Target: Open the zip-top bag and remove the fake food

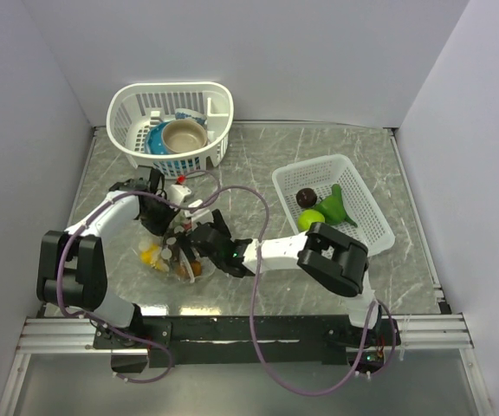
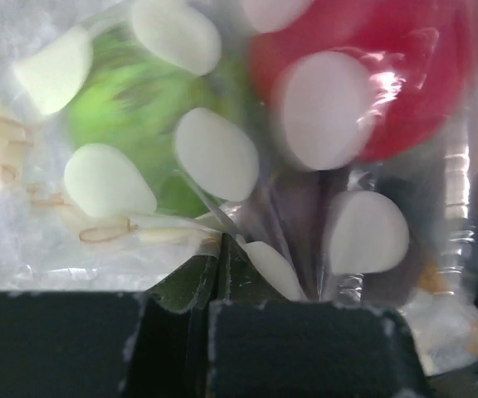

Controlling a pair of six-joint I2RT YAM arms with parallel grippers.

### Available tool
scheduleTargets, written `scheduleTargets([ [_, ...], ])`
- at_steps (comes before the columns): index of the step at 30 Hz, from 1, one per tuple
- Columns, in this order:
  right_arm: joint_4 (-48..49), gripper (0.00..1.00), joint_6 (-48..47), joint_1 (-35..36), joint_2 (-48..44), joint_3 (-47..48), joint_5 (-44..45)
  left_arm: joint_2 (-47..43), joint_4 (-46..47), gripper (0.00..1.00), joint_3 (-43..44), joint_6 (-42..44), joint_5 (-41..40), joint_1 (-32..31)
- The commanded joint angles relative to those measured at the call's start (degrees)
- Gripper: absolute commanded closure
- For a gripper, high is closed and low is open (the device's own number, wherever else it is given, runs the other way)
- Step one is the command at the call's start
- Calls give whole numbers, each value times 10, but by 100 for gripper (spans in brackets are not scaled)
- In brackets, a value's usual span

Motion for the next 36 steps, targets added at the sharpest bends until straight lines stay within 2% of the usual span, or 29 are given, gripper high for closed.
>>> scheduleTargets([
  [1, 78, 0, 1, 1, 26, 54, 21, -5, -86, 99, -11, 16, 95, -48],
  [5, 66, 0, 19, 0, 41, 60, -23, -5, -89, 99, -20, 22, 112, -52],
  [9, 57, 17, 39, 0, 54, 43, -50, -1, -74, 99, -29, 14, 103, -52],
  [14, 51, 24, 56, 1, 29, 0, -36, 1, -68, 99, -29, 11, 93, -52],
  [18, 43, 37, 62, 1, -14, -60, -4, 8, -43, 99, -27, -10, 63, -52],
  [22, 34, 37, 69, 1, -82, -131, 3, 26, -10, 99, -22, -41, 15, -52],
  [24, 28, 31, 68, 1, -126, -167, -14, 48, 1, 99, -11, -63, -5, -47],
  [32, -31, 26, 66, -1, -213, -227, -70, 95, 19, 99, 35, -82, -1, -37],
  [36, -49, 27, 67, -7, -275, -260, -45, 97, 20, 99, 41, -77, -5, -30],
])
